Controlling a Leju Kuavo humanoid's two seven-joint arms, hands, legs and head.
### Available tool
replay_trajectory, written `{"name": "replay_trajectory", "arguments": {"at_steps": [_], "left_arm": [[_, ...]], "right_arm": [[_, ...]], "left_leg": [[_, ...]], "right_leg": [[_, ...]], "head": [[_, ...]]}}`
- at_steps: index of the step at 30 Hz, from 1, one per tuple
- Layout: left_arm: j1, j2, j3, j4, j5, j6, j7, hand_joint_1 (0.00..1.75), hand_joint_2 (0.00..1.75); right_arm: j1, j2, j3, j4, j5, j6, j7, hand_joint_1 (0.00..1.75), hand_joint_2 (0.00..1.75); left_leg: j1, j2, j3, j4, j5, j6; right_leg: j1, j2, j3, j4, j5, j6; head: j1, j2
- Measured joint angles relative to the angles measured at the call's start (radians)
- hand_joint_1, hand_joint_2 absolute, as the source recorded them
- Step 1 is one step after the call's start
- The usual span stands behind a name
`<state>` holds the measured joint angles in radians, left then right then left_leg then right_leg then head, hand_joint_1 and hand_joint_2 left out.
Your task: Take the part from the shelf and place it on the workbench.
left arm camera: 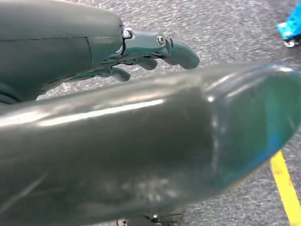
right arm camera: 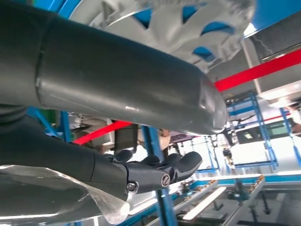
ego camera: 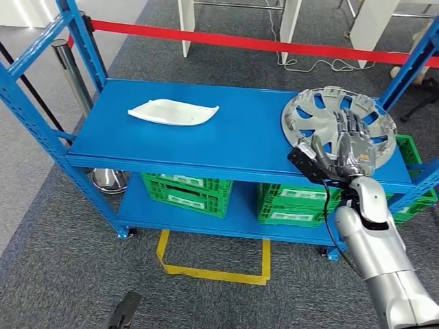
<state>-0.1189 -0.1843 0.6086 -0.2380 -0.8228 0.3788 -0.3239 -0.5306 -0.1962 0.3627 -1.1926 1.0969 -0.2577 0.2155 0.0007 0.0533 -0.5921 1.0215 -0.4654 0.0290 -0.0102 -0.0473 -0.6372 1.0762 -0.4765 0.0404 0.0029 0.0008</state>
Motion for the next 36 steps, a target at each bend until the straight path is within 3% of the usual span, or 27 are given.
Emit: {"name": "replay_trajectory", "arguments": {"at_steps": [2, 4, 6, 8, 10, 11, 12, 13, 15, 17, 21, 23, 25, 26, 27, 28, 30, 31, 32, 34, 36], "left_arm": [[0.000, 0.000, 0.000, 0.000, 0.000, 0.000, 0.000, 0.00, 0.00], [0.000, -0.001, 0.000, 0.000, 0.000, 0.000, 0.000, 0.00, 0.00], [-0.002, 0.000, 0.000, 0.000, 0.000, 0.000, 0.000, 0.00, 0.00], [-0.003, 0.000, -0.001, 0.000, -0.001, -0.002, -0.001, 0.00, 0.00], [0.000, 0.001, 0.000, 0.000, 0.000, -0.015, -0.007, 0.00, 0.00], [0.002, 0.002, 0.000, 0.000, 0.001, -0.026, -0.012, 0.00, 0.00], [0.004, 0.003, 0.000, 0.000, 0.003, -0.037, -0.017, 0.00, 0.00], [0.004, 0.005, 0.000, 0.000, 0.004, -0.046, -0.022, 0.00, 0.00], [0.003, 0.009, 0.000, 0.000, 0.005, -0.054, -0.027, 0.00, 0.00], [0.001, 0.011, 0.000, 0.000, 0.004, -0.056, -0.029, 0.00, 0.00], [0.000, 0.013, -0.001, 0.000, 0.000, -0.058, -0.030, 0.00, 0.00], [-0.001, 0.014, -0.002, 0.000, -0.001, -0.060, -0.030, 0.00, 0.00], [-0.001, 0.014, -0.002, 0.000, -0.003, -0.061, -0.030, 0.00, 0.00], [0.001, 0.014, -0.002, 0.000, -0.003, -0.061, -0.030, 0.00, 0.00], [0.002, 0.014, -0.002, 0.000, -0.003, -0.061, -0.030, 0.00, 0.00], [0.003, 0.014, -0.002, 0.000, -0.004, -0.061, -0.030, 0.00, 0.00], [0.004, 0.014, -0.002, 0.000, -0.005, -0.061, -0.030, 0.00, 0.00], [0.003, 0.015, -0.002, 0.000, -0.006, -0.061, -0.030, 0.00, 0.00], [0.003, 0.015, -0.002, 0.001, -0.006, -0.061, -0.030, 0.00, 0.00], [0.003, 0.014, -0.003, 0.001, -0.008, -0.061, -0.030, 0.00, 0.00], [0.000, 0.014, -0.004, 0.001, -0.009, -0.061, -0.030, 0.00, 0.00]], "right_arm": [[-0.006, 0.000, -0.001, 0.000, 0.000, 0.000, 0.000, 0.00, 0.00], [-0.006, 0.000, -0.003, 0.000, -0.001, 0.000, 0.000, 0.00, 0.00], [-0.006, 0.000, -0.005, -0.001, -0.001, -0.001, 0.000, 0.00, 0.00], [-0.006, 0.001, -0.004, -0.002, -0.002, -0.005, -0.002, 0.00, 0.00], [-0.003, 0.001, -0.004, -0.002, -0.011, -0.002, -0.011, 0.00, 0.00], [0.000, 0.001, -0.003, -0.002, -0.020, 0.006, -0.019, 0.00, 0.00], [0.001, 0.001, -0.003, -0.002, -0.031, 0.017, -0.028, 0.00, 0.00], [0.001, 0.001, -0.002, -0.002, -0.044, 0.031, -0.038, 0.00, 0.00], [-0.001, 0.001, -0.001, -0.002, -0.070, 0.058, -0.057, 0.00, 0.00], [-0.005, -0.002, 0.000, -0.002, -0.097, 0.083, -0.079, 0.00, 0.00], [-0.010, -0.012, 0.011, -0.001, -0.149, 0.130, -0.123, 0.00, 0.00], [-0.015, -0.016, 0.020, -0.001, -0.163, 0.144, -0.135, 0.00, 0.00], [-0.014, -0.020, 0.031, 0.000, -0.171, 0.153, -0.140, 0.00, 0.00], [-0.011, -0.022, 0.037, 0.002, -0.173, 0.156, -0.141, 0.00, 0.00], [-0.008, -0.024, 0.042, 0.003, -0.174, 0.160, -0.143, 0.00, 0.00], [-0.006, -0.027, 0.048, 0.004, -0.175, 0.162, -0.144, 0.00, 0.00], [-0.006, -0.032, 0.055, 0.005, -0.176, 0.163, -0.145, 0.00, 0.00], [-0.007, -0.035, 0.059, 0.006, -0.177, 0.164, -0.145, 0.00, 0.00], [-0.008, -0.037, 0.063, 0.006, -0.177, 0.164, -0.145, 0.00, 0.00], [-0.009, -0.040, 0.068, 0.007, -0.178, 0.165, -0.146, 0.00, 0.00], [-0.011, -0.042, 0.072, 0.006, -0.178, 0.164, -0.146, 0.00, 0.00]], "left_leg": [[-0.006, 0.018, 0.003, 0.001, -0.003, -0.007], [-0.007, 0.036, 0.005, 0.001, -0.005, -0.015], [-0.004, 0.014, 0.000, 0.024, -0.026, -0.026], [0.001, -0.029, -0.041, 0.120, -0.080, -0.036], [0.003, -0.043, -0.100, 0.246, -0.128, -0.040], [0.003, -0.044, -0.117, 0.276, -0.129, -0.040], [0.003, -0.045, -0.117, 0.269, -0.110, -0.039], [0.003, -0.045, -0.100, 0.226, -0.076, -0.036], [0.003, -0.049, -0.041, 0.092, -0.014, -0.027], [0.001, -0.054, -0.005, 0.012, -0.002, -0.018], [0.003, -0.055, 0.015, -0.009, -0.010, 0.003], [0.004, -0.055, 0.026, -0.010, -0.014, 0.010], [0.003, -0.055, 0.032, -0.009, -0.023, 0.013], [0.003, -0.055, 0.037, -0.009, -0.029, 0.013], [0.003, -0.055, 0.045, -0.009, -0.036, 0.013], [0.003, -0.055, 0.056, -0.009, -0.045, 0.012], [0.002, -0.055, 0.083, -0.009, -0.067, 0.007], [0.002, -0.055, 0.093, -0.010, -0.077, 0.002], [0.002, -0.054, 0.100, -0.013, -0.085, -0.004], [0.002, -0.053, 0.110, -0.011, -0.089, -0.018], [0.003, -0.052, 0.094, 0.039, -0.072, -0.030]], "right_leg": [[0.009, -0.025, 0.035, -0.063, 0.010, -0.009], [0.010, -0.007, 0.035, -0.066, 0.013, -0.018], [0.004, 0.012, 0.036, -0.070, 0.018, -0.029], [-0.001, 0.026, 0.038, -0.072, 0.021, -0.037], [-0.001, 0.041, 0.038, -0.072, 0.020, -0.041], [-0.001, 0.048, 0.038, -0.071, 0.019, -0.042], [-0.001, 0.055, 0.039, -0.071, 0.017, -0.042], [-0.001, 0.062, 0.040, -0.070, 0.015, -0.041], [0.001, 0.071, 0.044, -0.069, 0.009, -0.035], [0.003, 0.075, 0.046, -0.070, 0.006, -0.024], [0.002, 0.071, 0.037, -0.042, 0.005, -0.001], [0.001, 0.061, -0.014, 0.042, -0.031, 0.006], [0.000, 0.056, -0.097, 0.165, -0.071, 0.010], [0.000, 0.056, -0.130, 0.202, -0.076, 0.010], [0.000, 0.056, -0.145, 0.204, -0.063, 0.009], [0.001, 0.055, -0.141, 0.168, -0.034, 0.007], [0.003, 0.050, -0.098, 0.036, 0.048, -0.001], [0.006, 0.047, -0.078, -0.019, 0.071, -0.006], [0.011, 0.045, -0.063, -0.050, 0.083, -0.012], [0.016, 0.047, -0.044, -0.061, 0.071, -0.027], [0.012, 0.050, -0.018, -0.067, 0.061, -0.041]], "head": [[0.000, 0.000], [0.000, 0.000], [-0.002, 0.000], [-0.005, 0.000], [-0.006, 0.000], [-0.006, 0.000], [-0.006, 0.000], [-0.006, 0.000], [-0.006, 0.000], [-0.005, 0.000], [-0.002, 0.000], [0.003, 0.000], [0.005, 0.000], [0.005, 0.000], [0.006, 0.000], [0.006, 0.000], [0.006, 0.000], [0.006, 0.000], [0.006, 0.000], [0.006, 0.000], [0.005, 0.000]]}}
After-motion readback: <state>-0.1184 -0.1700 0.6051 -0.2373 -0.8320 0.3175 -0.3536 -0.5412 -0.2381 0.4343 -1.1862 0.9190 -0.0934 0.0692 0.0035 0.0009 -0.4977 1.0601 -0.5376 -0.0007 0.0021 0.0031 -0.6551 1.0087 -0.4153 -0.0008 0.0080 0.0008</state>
